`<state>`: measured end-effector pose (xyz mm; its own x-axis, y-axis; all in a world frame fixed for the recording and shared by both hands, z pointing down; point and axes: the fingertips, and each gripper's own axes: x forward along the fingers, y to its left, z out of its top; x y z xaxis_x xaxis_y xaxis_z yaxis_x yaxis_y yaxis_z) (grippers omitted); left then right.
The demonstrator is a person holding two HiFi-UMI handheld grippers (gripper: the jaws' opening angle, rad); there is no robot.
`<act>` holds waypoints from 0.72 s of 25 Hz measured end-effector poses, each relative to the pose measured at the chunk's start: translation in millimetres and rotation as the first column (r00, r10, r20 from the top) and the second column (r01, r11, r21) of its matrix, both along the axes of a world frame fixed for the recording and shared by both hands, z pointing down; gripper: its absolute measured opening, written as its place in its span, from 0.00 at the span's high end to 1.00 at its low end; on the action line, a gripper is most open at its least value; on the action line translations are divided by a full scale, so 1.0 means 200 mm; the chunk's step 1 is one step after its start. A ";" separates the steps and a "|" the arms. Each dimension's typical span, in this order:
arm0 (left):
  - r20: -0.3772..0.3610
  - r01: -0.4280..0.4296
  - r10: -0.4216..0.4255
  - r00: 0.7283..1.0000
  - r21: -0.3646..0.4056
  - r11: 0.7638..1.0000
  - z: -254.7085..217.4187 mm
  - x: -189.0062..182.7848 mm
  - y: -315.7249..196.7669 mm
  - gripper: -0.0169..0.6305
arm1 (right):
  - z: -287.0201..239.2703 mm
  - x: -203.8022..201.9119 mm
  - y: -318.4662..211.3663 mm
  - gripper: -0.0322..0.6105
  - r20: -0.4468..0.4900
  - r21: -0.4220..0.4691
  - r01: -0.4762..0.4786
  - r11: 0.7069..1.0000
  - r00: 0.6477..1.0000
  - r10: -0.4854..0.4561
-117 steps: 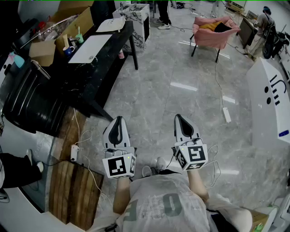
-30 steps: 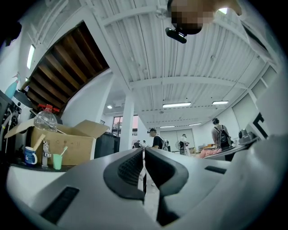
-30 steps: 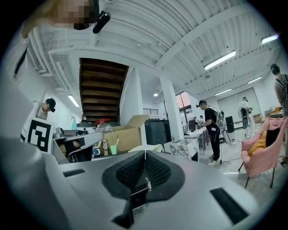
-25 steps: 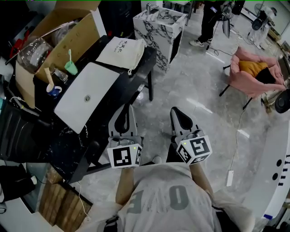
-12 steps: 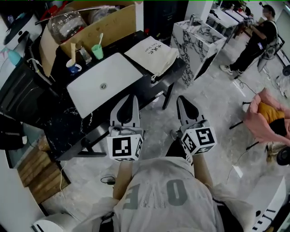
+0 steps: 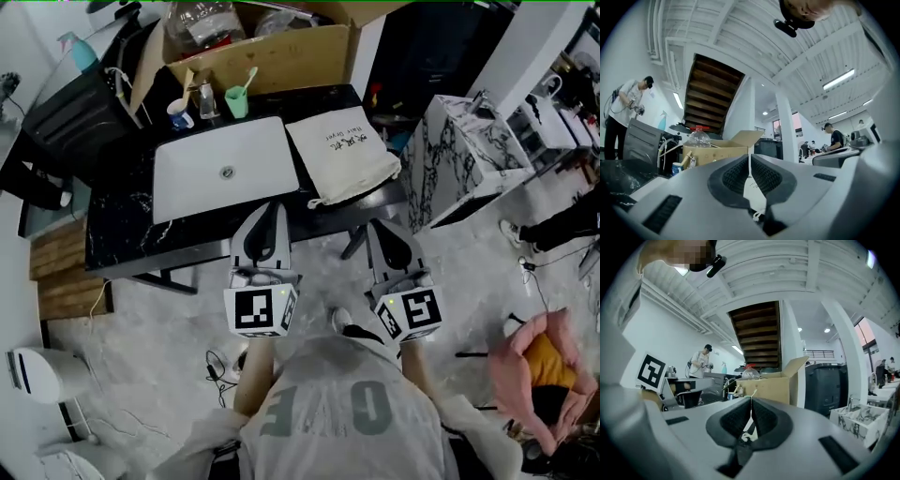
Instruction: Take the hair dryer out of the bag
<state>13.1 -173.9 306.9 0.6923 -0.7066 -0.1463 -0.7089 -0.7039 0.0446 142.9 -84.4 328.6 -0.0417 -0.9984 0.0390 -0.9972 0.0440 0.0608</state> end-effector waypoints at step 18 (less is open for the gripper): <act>0.017 0.176 -0.176 0.984 -0.012 0.984 0.03 0.43 0.10 0.91 | 0.21 0.38 -0.05 0.90 0.100 -0.047 0.215 0.975 0.973 -0.210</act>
